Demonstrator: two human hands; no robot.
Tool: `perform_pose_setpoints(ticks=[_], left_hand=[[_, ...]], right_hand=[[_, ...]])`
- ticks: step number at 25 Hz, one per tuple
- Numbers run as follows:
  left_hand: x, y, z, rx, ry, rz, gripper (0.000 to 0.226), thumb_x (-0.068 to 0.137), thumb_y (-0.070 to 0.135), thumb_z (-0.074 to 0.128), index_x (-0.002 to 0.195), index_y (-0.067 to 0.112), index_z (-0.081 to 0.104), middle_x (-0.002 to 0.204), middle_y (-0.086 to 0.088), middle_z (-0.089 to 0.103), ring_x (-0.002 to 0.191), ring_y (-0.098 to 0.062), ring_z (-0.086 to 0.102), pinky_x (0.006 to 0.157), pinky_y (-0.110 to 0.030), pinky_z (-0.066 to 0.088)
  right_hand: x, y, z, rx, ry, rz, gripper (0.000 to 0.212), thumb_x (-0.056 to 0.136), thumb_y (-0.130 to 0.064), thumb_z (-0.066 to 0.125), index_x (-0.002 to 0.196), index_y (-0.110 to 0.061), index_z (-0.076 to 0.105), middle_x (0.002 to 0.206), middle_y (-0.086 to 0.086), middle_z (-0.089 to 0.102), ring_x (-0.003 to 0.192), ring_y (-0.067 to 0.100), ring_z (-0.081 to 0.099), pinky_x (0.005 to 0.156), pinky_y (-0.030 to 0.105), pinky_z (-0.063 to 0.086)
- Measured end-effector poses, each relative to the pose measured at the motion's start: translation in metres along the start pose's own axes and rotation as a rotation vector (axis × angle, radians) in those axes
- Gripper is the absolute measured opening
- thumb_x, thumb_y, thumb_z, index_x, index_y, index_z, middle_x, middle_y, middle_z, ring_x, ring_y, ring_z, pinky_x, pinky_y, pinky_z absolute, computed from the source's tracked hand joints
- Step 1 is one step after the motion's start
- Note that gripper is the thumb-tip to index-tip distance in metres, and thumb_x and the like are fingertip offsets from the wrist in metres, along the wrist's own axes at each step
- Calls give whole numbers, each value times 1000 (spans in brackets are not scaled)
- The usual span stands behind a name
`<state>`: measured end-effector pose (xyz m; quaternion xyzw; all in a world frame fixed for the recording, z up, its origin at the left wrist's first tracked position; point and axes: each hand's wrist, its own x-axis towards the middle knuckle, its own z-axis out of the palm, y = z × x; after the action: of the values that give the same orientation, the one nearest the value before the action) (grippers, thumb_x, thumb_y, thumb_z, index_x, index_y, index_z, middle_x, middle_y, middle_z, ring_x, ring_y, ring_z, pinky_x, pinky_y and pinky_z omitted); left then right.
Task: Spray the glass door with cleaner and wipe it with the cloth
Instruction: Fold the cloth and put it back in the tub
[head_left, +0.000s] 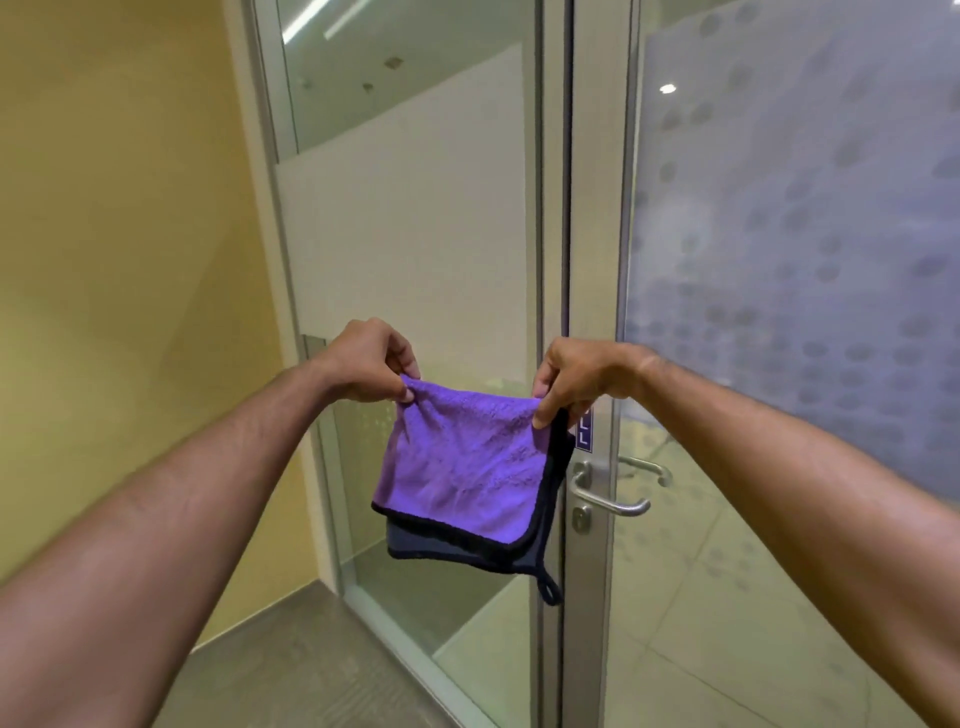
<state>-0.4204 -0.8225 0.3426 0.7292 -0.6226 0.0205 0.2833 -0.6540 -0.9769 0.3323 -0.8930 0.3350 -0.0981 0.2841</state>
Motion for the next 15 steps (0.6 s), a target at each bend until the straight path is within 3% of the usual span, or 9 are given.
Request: perform_pose_setpoints(ticks=[3, 6, 9, 15], left_hand=[[-28, -26, -21, -7, 2, -92, 19, 66, -5, 77, 75, 11, 73, 77, -15, 74, 68, -20, 64, 70, -32, 54], [-60, -54, -45, 21, 27, -174, 17, 66, -6, 76, 79, 5, 74, 72, -11, 73, 66, -18, 64, 67, -31, 54], [-103, -83, -72, 40, 67, -272, 16, 67, -5, 76, 77, 7, 75, 74, -10, 75, 66, -17, 67, 69, -33, 57], [-206, -148, -139, 89, 162, -436, 19, 63, -3, 79, 75, 12, 76, 70, -6, 75, 65, -14, 67, 68, -28, 57]], right_hand=[[15, -33, 24, 2, -52, -64, 15, 69, 1, 86, 77, -1, 73, 63, 7, 70, 58, 15, 71, 55, 24, 59], [29, -68, 52, 5, -79, -138, 16, 69, 2, 85, 78, -1, 72, 68, 11, 68, 57, 15, 69, 58, 27, 62], [43, -111, 84, -12, -116, -211, 24, 69, 2, 85, 89, 4, 72, 72, 13, 65, 56, 15, 68, 59, 27, 62], [56, -219, 167, -13, -231, -343, 21, 69, 4, 85, 82, -2, 69, 64, 8, 66, 56, 16, 69, 60, 30, 63]])
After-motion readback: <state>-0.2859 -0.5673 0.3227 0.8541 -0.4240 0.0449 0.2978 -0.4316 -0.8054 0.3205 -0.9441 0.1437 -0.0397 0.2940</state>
